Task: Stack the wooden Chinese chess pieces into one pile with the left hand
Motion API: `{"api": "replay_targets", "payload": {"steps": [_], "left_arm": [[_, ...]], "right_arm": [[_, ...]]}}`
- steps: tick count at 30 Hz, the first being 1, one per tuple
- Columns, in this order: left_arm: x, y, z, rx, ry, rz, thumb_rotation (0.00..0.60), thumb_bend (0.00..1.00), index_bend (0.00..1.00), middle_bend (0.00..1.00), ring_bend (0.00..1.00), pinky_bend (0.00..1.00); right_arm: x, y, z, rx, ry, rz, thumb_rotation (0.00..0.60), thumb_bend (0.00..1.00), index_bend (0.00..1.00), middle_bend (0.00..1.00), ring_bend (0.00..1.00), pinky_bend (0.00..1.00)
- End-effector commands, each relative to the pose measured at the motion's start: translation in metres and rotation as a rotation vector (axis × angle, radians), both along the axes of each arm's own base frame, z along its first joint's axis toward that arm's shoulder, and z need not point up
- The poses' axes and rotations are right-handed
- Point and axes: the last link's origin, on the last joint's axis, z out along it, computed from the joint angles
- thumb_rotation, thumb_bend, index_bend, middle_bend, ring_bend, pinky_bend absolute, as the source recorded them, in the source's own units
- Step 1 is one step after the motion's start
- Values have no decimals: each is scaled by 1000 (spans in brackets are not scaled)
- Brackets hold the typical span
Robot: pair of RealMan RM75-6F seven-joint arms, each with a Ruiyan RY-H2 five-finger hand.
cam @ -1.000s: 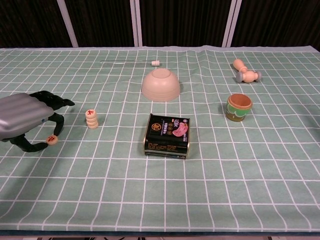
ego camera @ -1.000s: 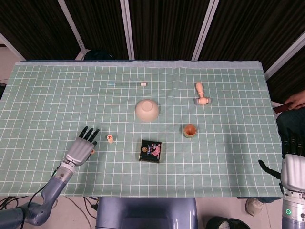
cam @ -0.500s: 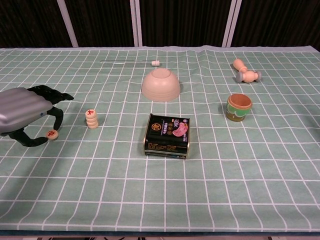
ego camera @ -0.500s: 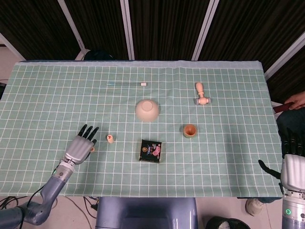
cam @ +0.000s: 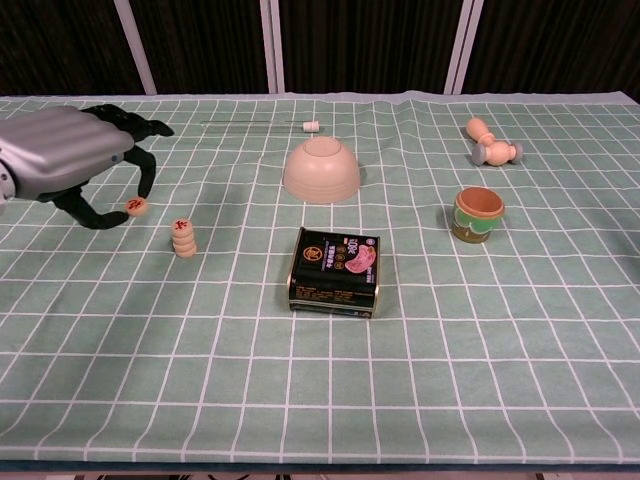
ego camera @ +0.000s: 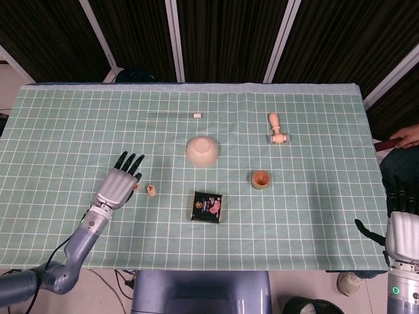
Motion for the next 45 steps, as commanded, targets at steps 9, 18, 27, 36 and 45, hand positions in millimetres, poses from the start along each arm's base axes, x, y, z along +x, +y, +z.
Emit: {"api": "replay_targets", "payload": {"steps": [9, 18, 27, 36, 45], "left_arm": [[32, 14, -30, -30, 12, -11, 600, 330, 501, 6, 0, 0], [32, 14, -35, -28, 16, -4, 600, 330, 498, 6, 0, 0], [29, 12, -29, -23, 21, -6, 600, 329, 495, 6, 0, 0], [25, 9, -30, -34, 32, -3, 600, 325, 484, 6, 0, 0], [24, 7, -32, -41, 43, 0, 600, 323, 471, 6, 0, 0]], "right_arm": [[0, 0, 1, -2, 0, 0, 600, 232, 116, 13, 0, 0], [-1, -1, 1, -2, -2, -1, 600, 232, 116, 13, 0, 0], [-1, -1, 0, -3, 1, -2, 600, 233, 116, 13, 0, 0], [-1, -1, 0, -5, 0, -3, 600, 233, 116, 13, 0, 0], [-1, -1, 1, -5, 0, -3, 600, 233, 116, 13, 0, 0]]}}
